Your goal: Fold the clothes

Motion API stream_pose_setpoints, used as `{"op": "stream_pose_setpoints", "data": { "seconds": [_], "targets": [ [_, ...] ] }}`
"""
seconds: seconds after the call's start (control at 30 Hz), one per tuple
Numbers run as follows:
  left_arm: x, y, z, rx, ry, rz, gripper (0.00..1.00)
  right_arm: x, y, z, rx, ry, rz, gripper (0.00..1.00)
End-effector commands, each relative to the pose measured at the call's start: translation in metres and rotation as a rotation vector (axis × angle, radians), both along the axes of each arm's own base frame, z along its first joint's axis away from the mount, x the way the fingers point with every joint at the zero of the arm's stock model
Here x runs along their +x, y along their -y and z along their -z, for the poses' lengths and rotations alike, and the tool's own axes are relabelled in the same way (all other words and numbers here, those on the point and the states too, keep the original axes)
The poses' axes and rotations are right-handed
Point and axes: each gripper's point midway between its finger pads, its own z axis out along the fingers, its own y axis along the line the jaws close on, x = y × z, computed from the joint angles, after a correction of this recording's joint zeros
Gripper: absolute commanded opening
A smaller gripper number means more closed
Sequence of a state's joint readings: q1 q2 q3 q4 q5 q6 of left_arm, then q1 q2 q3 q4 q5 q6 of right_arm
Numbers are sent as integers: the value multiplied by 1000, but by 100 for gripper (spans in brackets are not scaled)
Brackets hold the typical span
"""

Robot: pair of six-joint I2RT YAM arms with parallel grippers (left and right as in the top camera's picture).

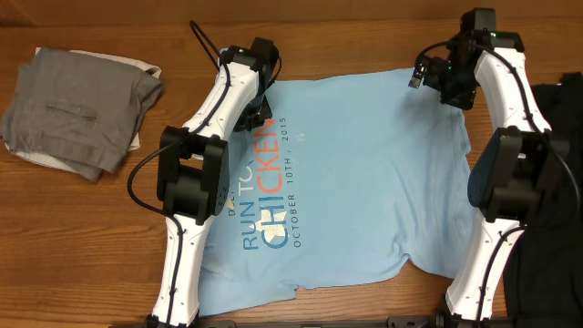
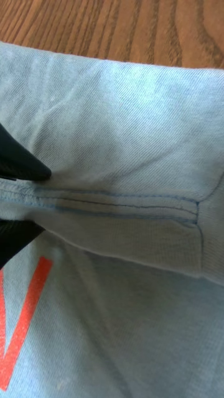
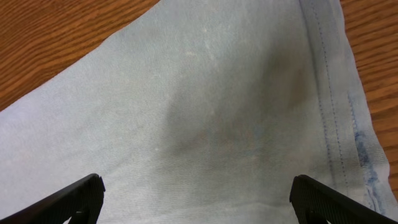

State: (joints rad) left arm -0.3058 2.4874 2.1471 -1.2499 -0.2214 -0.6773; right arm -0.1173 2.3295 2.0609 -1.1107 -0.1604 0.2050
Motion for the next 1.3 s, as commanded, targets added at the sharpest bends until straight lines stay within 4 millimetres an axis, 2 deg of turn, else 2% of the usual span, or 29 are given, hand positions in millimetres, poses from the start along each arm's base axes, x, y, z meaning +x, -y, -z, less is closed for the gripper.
{"op": "stream_pose_setpoints", "data": {
  "seconds": [0.0, 0.17, 0.23, 0.33, 0.7, 0.8, 0.97, 1.13, 1.27],
  "targets": [
    [0, -8, 0, 24, -14, 26, 20, 7, 0, -12, 4, 38, -4, 100],
    [5, -14, -16, 48, -6, 62, 17, 7, 0, -12, 4, 38, -4, 100],
    [6, -25, -28, 90, -2, 56, 18, 7, 0, -12, 4, 38, -4, 100],
    [5, -37, -34, 138, -11, 50, 18, 7, 0, -12, 4, 38, -4, 100],
    [4, -80, -37, 179, -44, 5, 19, 7, 0, -12, 4, 38, -4, 100],
    [3, -73, -33, 110, -54, -8, 30, 7, 0, -12, 4, 38, -4, 100],
    [5, -34, -24, -105, -61, 29, 30, 7, 0, -12, 4, 38, -4, 100],
    [10, -14, -24, -126, -31, 64, 42, 7, 0, -12, 4, 38, -4, 100],
    [13, -6, -23, -112, -7, 41, 45, 7, 0, -12, 4, 37, -4, 100]
  ]
}}
